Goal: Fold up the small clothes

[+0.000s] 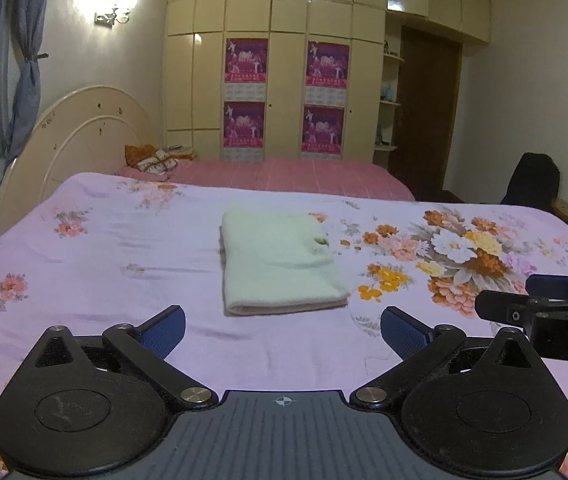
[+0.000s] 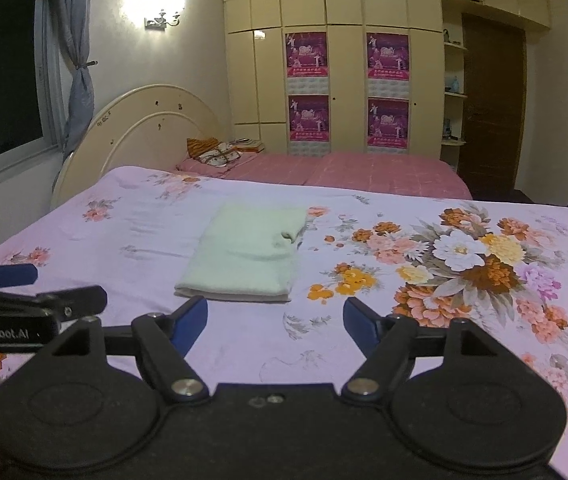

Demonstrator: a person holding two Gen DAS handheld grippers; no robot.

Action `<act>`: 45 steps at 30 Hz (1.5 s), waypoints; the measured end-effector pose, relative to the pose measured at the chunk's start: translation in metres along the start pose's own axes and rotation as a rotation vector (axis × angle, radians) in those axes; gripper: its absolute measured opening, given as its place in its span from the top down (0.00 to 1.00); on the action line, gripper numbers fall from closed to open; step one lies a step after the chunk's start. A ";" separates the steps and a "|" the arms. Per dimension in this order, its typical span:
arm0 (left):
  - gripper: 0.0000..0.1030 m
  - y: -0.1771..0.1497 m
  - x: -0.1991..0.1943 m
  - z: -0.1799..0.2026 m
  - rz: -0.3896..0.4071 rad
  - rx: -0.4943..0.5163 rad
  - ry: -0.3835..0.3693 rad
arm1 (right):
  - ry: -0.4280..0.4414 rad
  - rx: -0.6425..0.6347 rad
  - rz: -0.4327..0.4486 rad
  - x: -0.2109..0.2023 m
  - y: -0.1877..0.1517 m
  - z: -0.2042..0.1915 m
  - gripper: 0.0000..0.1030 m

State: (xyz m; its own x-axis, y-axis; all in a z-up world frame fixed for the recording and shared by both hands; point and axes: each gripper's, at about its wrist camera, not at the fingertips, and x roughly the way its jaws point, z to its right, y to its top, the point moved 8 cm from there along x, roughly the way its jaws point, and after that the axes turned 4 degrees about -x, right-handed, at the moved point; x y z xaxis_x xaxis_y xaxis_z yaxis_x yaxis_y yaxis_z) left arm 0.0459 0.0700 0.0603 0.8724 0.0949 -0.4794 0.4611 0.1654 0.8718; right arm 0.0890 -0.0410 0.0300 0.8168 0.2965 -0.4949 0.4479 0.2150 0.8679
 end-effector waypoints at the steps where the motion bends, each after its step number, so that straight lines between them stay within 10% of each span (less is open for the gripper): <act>1: 0.00 0.000 0.000 0.000 0.001 0.001 0.003 | -0.002 0.000 0.002 -0.001 0.000 0.000 0.28; 45: 0.00 0.002 0.006 0.008 0.020 0.043 0.035 | -0.104 0.010 -0.026 0.009 -0.006 0.016 0.10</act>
State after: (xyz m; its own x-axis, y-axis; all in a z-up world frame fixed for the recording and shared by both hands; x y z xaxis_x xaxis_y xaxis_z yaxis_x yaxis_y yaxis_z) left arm 0.0538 0.0629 0.0602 0.8757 0.1325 -0.4643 0.4507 0.1205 0.8845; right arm 0.0996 -0.0550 0.0214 0.8378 0.1923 -0.5110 0.4729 0.2120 0.8552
